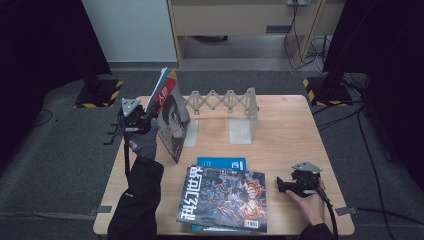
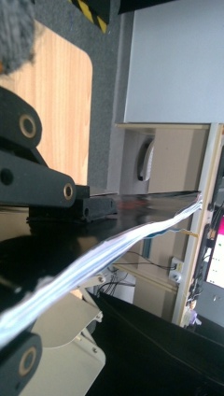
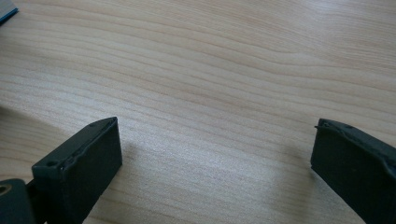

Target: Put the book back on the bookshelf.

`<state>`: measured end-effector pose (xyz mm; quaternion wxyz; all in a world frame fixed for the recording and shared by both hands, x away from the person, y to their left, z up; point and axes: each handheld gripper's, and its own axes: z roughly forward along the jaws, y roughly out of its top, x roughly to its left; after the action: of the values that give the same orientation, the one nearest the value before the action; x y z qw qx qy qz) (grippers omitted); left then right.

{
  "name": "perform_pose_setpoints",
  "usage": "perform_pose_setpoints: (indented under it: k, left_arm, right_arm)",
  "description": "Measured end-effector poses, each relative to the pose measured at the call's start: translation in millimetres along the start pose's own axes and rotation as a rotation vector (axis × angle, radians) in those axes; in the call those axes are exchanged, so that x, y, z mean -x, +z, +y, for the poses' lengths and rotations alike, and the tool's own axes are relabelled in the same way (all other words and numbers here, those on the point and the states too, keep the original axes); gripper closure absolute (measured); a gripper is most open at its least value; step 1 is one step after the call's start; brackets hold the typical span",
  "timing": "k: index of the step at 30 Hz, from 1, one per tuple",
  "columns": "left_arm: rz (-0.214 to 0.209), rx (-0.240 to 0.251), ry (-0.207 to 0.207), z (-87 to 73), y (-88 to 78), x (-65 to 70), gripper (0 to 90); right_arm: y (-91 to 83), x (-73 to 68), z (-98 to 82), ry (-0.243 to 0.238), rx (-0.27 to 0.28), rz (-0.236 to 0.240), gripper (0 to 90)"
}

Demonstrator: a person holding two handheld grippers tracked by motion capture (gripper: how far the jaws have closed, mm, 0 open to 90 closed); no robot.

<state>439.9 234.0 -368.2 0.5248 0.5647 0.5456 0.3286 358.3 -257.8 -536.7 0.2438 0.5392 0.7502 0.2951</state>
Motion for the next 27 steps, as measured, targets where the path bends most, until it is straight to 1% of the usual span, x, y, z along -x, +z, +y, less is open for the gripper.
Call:
perform_pose_setpoints:
  k: [7, 8, 12, 15, 16, 19, 23, 25, 27]
  left_arm:
    - [0.006, -0.011, 0.001, -0.5, -2.5, -2.6, 83.9]
    - [0.001, -0.013, 0.001, -0.5, -2.9, -3.0, 83.7]
    - [0.000, -0.018, 0.005, -1.5, -4.9, -4.5, 78.0]
    - [0.000, -0.022, 0.007, -3.2, -6.6, -6.5, 78.0]
    - [0.004, -0.019, 0.007, -4.3, -7.5, -7.5, 74.9]
    - [0.002, -0.022, 0.006, -4.9, -8.3, -8.8, 73.6]
    - [0.001, -0.021, 0.007, -5.1, -11.1, -10.6, 67.9]
    - [0.008, -0.021, 0.013, -5.1, -12.5, -11.1, 66.2]
    - [0.006, -0.021, 0.016, -5.6, -14.1, -11.8, 64.7]
  right_arm:
    - [0.2, -0.1, 0.0, 0.003, -0.001, 0.003, 2.5]
    - [0.2, -0.2, 0.0, 0.004, 0.000, 0.003, 2.5]
    - [0.2, -0.2, -0.1, 0.002, 0.000, 0.002, 2.5]
    - [0.1, -0.3, -0.1, 0.004, 0.000, 0.002, 2.5]
    - [0.1, -0.3, -0.1, 0.004, 0.000, 0.002, 2.5]
    - [0.1, -0.3, -0.1, 0.005, 0.000, 0.002, 2.5]
    - [0.2, -0.3, -0.1, 0.006, 0.000, 0.003, 2.6]
    - [0.1, -0.3, -0.1, 0.007, 0.000, 0.003, 2.6]
    - [0.1, -0.3, -0.2, 0.004, 0.000, 0.002, 2.6]
